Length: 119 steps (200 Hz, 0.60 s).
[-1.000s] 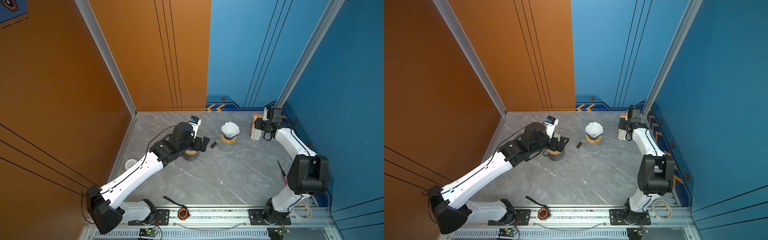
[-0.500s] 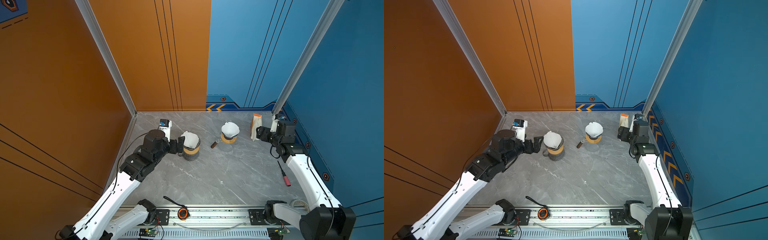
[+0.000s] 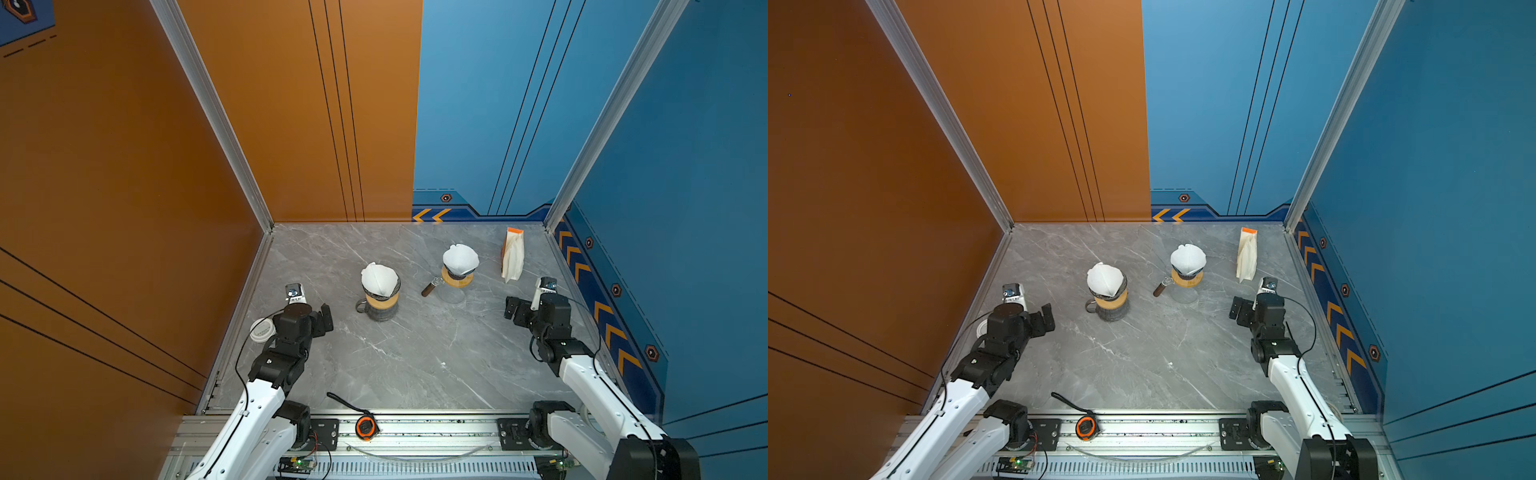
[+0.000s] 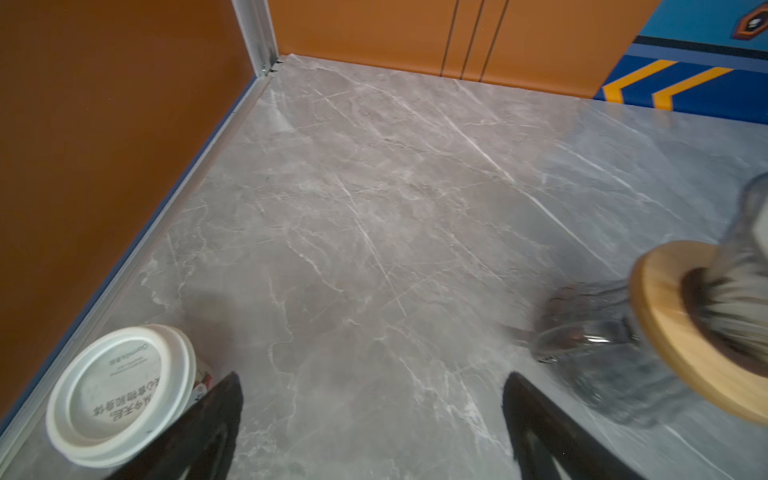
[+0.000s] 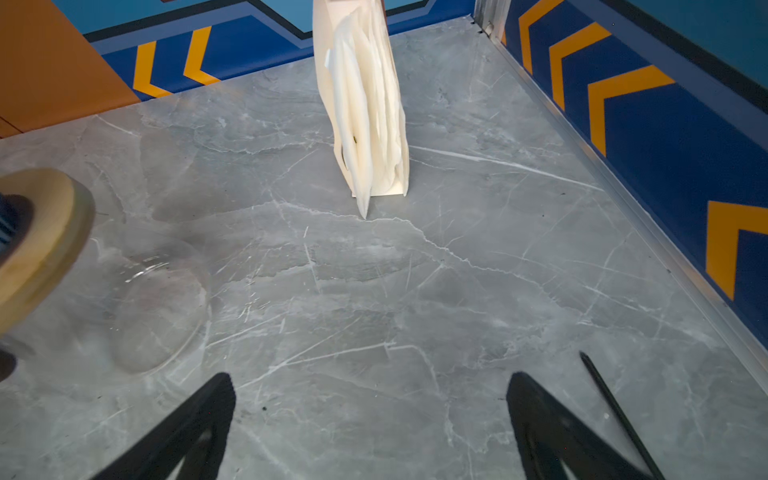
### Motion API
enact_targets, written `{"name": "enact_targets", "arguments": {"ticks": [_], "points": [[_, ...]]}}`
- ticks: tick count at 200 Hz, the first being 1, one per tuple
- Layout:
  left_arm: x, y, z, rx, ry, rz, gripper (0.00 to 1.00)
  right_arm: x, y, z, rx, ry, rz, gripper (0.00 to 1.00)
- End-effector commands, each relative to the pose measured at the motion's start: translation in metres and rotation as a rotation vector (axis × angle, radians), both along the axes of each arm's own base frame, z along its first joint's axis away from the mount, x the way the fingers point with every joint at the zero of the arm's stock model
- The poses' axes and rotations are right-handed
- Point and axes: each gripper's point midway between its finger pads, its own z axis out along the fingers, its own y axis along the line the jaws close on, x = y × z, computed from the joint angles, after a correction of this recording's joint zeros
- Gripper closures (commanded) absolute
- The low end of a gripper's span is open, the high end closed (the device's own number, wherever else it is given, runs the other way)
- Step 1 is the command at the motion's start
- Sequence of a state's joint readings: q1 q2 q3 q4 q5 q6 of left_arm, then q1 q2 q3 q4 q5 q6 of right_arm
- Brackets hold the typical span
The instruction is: Place the coffee filter in the dripper
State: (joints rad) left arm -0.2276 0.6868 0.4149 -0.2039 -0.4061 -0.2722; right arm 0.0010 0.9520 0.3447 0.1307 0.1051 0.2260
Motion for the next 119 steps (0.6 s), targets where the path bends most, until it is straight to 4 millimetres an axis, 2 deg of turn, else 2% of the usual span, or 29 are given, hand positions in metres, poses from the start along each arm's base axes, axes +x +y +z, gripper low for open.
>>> {"name": "enact_targets", "arguments": {"ticks": [1, 33, 61, 83, 119], "points": [[0.011, 0.02, 0.016, 0.071, -0.162, 0.1, 0.02, 0.017, -0.015, 0.032, -0.051, -0.246, -0.073, 0.0], [0.024, 0.022, 0.013, 0.19, -0.22, 0.06, 0.02, 0.029, -0.018, 0.013, -0.102, -0.213, -0.072, 0.0], [0.036, 0.032, -0.004, 0.218, -0.202, 0.09, 0.02, 0.052, -0.017, 0.018, -0.093, -0.28, -0.066, 0.0], [0.047, 0.036, -0.017, 0.196, -0.205, 0.084, 0.02, 0.065, -0.015, 0.013, -0.124, -0.248, -0.036, 0.0], [0.071, 0.034, -0.021, 0.187, -0.224, 0.041, 0.02, 0.068, -0.012, -0.007, -0.118, -0.278, -0.019, 0.0]]}}
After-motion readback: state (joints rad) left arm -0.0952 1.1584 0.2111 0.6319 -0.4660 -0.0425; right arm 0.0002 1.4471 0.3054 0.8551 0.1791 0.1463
